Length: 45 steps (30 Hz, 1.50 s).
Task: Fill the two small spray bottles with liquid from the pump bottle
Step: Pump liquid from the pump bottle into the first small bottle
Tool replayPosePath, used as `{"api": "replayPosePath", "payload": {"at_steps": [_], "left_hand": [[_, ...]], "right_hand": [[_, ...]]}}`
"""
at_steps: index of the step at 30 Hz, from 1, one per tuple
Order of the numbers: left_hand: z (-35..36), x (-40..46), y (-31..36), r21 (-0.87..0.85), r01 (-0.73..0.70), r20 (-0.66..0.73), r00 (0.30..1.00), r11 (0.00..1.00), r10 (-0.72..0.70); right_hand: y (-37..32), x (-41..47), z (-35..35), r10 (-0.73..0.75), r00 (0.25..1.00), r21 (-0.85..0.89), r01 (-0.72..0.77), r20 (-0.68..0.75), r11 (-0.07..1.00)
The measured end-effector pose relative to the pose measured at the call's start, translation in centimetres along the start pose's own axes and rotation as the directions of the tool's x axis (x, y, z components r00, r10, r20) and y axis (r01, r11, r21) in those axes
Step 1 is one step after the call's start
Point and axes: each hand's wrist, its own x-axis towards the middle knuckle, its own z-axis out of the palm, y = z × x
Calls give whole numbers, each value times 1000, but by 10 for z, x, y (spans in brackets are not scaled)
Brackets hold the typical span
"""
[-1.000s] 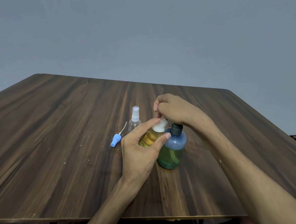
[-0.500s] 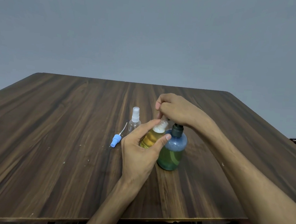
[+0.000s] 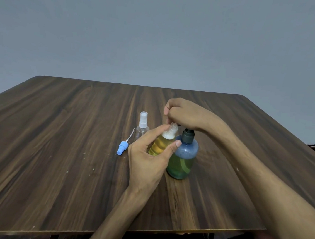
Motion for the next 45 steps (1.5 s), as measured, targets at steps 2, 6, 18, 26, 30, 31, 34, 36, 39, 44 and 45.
{"api": "replayPosePath", "payload": {"at_steps": [2, 6, 18, 26, 30, 31, 34, 36, 39, 44, 45], "left_hand": [[0, 0, 1, 8, 0, -3, 1000, 1000, 0], [0, 1, 1, 1, 11, -2, 1000, 1000, -11], [2, 0, 4, 2, 5, -4, 1000, 1000, -5], [0, 0, 8, 11, 12, -10, 1000, 1000, -12], [1, 0, 9, -10, 23, -12, 1000, 1000, -23], [1, 0, 8, -9, 21, -17, 1000, 1000, -21], [1, 0, 6, 1, 21, -17, 1000, 1000, -21], [2, 0, 5, 6, 24, -5, 1000, 1000, -24], [1, 1, 5, 11, 9, -4, 1000, 1000, -8], [1, 1, 3, 7, 11, -1, 1000, 1000, -11], [1, 1, 2, 8, 10, -2, 1000, 1000, -10]], "right_hand": [[0, 1, 1, -4, 1000, 3, 4, -8, 1000], [-1, 0, 3, 9, 1000, -46, -9, 11, 999], [-1, -2, 0, -16, 1000, 35, 17, -12, 999], [-2, 2, -2, -7, 1000, -28, 8, 7, 1000], [1, 4, 3, 23, 999, -62, -21, 36, 998], [1, 4, 3, 20, 999, -59, -18, 34, 998], [1, 3, 0, -7, 1000, -20, 7, -3, 1000], [3, 3, 1, 5, 1000, -12, -5, 0, 1000], [2, 3, 2, 8, 1000, -36, -7, 11, 999], [3, 3, 0, -12, 1000, 1, 12, -6, 1000], [3, 4, 2, 0, 1000, -10, 0, 2, 1000]]}}
